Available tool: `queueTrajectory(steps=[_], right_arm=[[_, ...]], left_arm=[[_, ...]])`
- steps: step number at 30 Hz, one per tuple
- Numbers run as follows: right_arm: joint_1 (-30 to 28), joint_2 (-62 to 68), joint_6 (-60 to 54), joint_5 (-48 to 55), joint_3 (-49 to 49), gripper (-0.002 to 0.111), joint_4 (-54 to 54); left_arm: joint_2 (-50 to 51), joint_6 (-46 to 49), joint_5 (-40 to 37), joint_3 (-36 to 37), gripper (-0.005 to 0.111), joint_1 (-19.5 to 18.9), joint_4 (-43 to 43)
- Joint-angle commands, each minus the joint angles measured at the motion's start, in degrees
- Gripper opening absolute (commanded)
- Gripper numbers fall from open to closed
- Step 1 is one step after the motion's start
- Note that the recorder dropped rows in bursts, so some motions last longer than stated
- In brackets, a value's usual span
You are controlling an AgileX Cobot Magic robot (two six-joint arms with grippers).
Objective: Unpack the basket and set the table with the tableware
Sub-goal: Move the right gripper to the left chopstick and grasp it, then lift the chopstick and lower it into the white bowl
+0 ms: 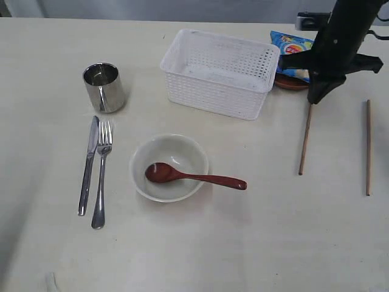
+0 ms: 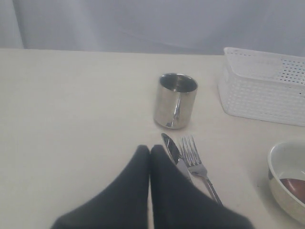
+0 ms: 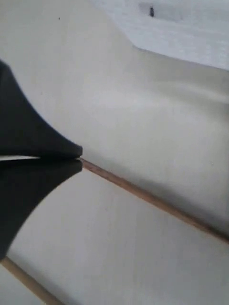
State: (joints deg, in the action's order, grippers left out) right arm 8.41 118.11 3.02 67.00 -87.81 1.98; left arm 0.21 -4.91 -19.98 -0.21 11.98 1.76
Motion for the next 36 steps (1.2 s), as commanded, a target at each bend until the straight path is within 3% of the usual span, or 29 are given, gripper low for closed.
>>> queueTrajectory(steps=[1,4,9,13,29,31,32,33,36], right_arm=[[-0.30,1.41,2.16,-0.77,0.00,0.000,-3.31],[-0.30,2.15,2.78,-1.42,0.00,0.002,-3.60],[-0.30,3.49,3.70,-2.74,0.00,0.031,-3.99],[-0.30,4.88,4.93,-3.79,0.00,0.041,-4.35],[-0.30,10.68,8.18,-6.99,0.00,0.040,-6.55],[-0.30,11.55,8.18,-6.99,0.00,0.030,-6.81],[-0.30,12.15,7.22,-6.99,0.00,0.012,-7.20],[-0.30,12.28,6.45,-6.88,0.00,0.004,-7.20],[-0.88,12.30,5.47,-6.39,0.00,0.000,-7.35]], left_arm=[[-0.21,0.17,0.12,0.21,0.000,0.26,-0.05],[-0.21,0.17,0.12,0.21,0.000,0.26,-0.05],[-0.21,0.17,0.12,0.21,0.000,0.26,-0.05],[-0.21,0.17,0.12,0.21,0.000,0.26,-0.05],[-0.21,0.17,0.12,0.21,0.000,0.26,-0.05],[-0.21,0.17,0.12,0.21,0.000,0.26,-0.05],[-0.21,0.17,0.12,0.21,0.000,0.26,-0.05],[-0.21,0.17,0.12,0.21,0.000,0.26,-0.05],[-0.21,0.17,0.12,0.21,0.000,0.26,-0.05]])
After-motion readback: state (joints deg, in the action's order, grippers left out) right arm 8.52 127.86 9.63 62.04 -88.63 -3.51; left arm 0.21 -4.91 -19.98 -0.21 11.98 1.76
